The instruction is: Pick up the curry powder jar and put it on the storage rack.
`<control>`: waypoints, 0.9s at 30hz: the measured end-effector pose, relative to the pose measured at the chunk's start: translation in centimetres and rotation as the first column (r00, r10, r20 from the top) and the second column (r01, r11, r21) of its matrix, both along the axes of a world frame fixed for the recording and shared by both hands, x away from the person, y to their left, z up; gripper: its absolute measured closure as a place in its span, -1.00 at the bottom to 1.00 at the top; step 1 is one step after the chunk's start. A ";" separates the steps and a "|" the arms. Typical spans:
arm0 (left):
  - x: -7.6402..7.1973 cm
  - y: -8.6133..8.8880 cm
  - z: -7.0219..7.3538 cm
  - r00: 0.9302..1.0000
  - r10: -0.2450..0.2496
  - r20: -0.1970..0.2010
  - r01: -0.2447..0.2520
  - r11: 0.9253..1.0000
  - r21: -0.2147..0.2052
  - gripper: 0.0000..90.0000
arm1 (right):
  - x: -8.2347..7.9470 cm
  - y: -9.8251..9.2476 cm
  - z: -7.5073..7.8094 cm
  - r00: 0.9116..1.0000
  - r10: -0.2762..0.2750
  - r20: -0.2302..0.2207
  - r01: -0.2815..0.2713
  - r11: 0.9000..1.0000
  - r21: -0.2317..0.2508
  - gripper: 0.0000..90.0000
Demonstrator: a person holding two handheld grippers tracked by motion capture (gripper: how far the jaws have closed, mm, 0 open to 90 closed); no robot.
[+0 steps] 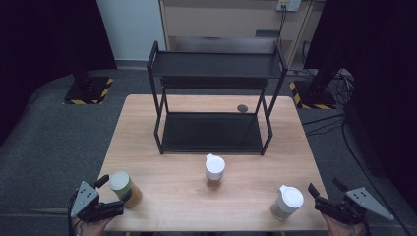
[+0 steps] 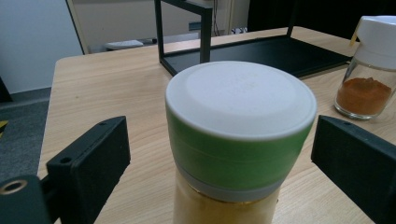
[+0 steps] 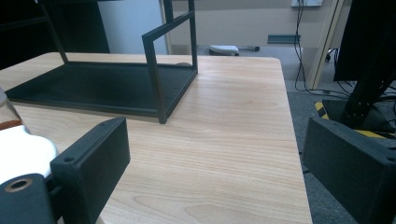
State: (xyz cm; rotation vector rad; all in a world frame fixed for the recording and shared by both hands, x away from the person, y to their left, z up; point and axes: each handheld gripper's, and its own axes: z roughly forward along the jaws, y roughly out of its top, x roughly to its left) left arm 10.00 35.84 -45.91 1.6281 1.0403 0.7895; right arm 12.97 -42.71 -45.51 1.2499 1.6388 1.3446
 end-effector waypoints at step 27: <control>-0.1 0.8 4.7 0.996 -0.036 -0.082 0.037 0.999 0.012 -0.92 | 0.1 -0.2 -0.1 1.000 0.004 -0.004 -0.004 1.000 0.010 -0.80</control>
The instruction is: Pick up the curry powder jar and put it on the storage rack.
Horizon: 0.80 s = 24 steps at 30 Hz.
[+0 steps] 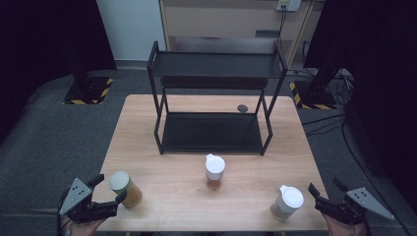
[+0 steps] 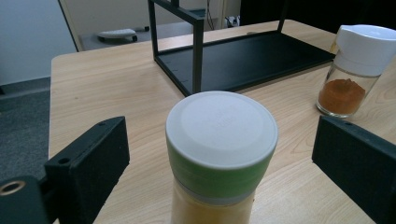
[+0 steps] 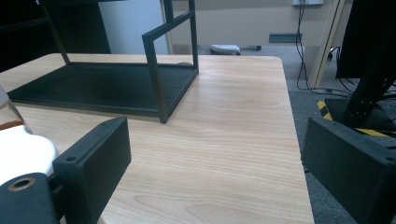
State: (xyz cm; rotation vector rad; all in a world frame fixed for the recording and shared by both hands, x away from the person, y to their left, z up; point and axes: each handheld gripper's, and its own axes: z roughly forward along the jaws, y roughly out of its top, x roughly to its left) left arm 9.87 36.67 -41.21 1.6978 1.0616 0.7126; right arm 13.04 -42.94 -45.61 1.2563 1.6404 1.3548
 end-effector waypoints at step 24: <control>3.2 0.2 2.7 0.991 -0.054 -0.119 0.060 0.997 0.048 -0.88 | -0.1 -0.2 -0.1 1.000 0.002 0.006 -0.002 1.000 0.007 -0.79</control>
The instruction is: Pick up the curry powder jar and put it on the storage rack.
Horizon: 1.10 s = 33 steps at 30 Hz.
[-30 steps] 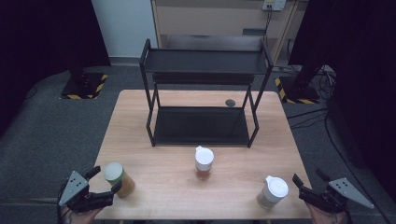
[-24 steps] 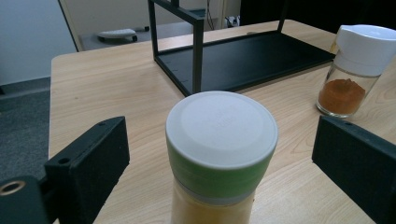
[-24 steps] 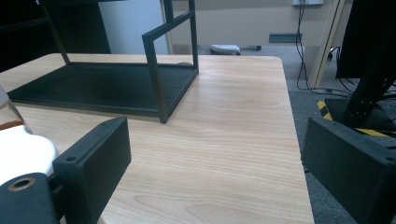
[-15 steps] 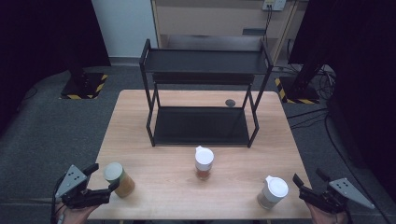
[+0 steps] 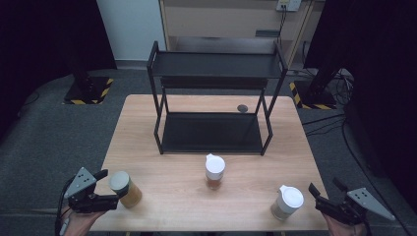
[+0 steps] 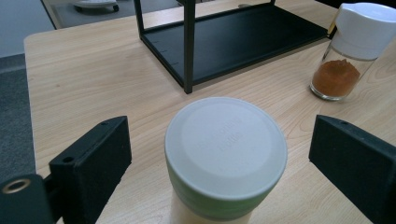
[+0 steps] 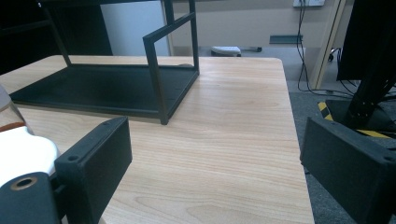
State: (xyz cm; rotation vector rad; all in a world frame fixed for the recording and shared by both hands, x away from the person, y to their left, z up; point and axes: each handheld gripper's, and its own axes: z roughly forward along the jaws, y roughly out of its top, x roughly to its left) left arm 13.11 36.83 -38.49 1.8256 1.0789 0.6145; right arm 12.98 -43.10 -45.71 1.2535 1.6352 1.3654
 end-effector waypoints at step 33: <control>0.9 -0.8 -1.9 0.999 -0.026 0.025 0.025 0.999 0.040 -0.27 | 0.1 -0.3 -0.1 1.000 0.008 -0.002 -0.008 1.000 0.018 -0.77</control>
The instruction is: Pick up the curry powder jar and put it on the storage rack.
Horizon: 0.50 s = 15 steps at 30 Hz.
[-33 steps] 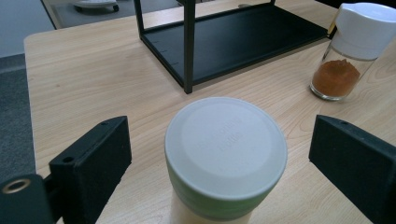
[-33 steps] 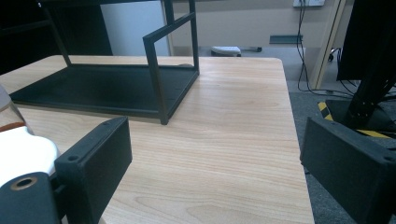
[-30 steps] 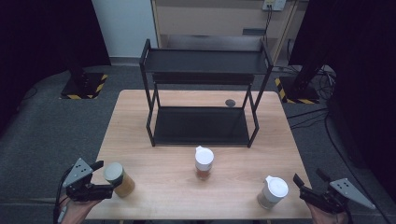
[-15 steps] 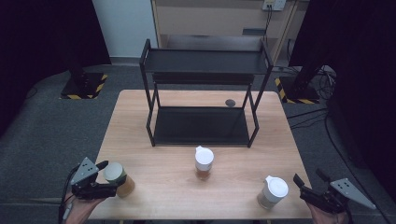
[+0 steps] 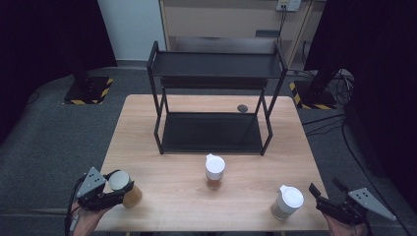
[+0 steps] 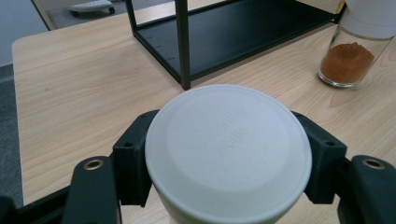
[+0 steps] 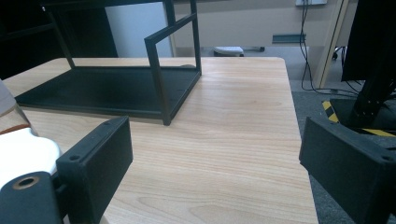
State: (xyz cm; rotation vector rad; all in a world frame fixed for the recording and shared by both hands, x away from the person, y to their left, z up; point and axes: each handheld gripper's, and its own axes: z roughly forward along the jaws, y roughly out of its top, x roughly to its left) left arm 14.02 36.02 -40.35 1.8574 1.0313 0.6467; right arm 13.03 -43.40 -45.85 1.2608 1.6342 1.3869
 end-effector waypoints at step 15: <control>1.3 -1.4 0.8 0.999 -0.050 -0.003 0.050 0.999 0.012 -0.26 | 0.0 0.0 0.0 1.000 0.004 0.000 -0.004 1.000 -0.001 -0.77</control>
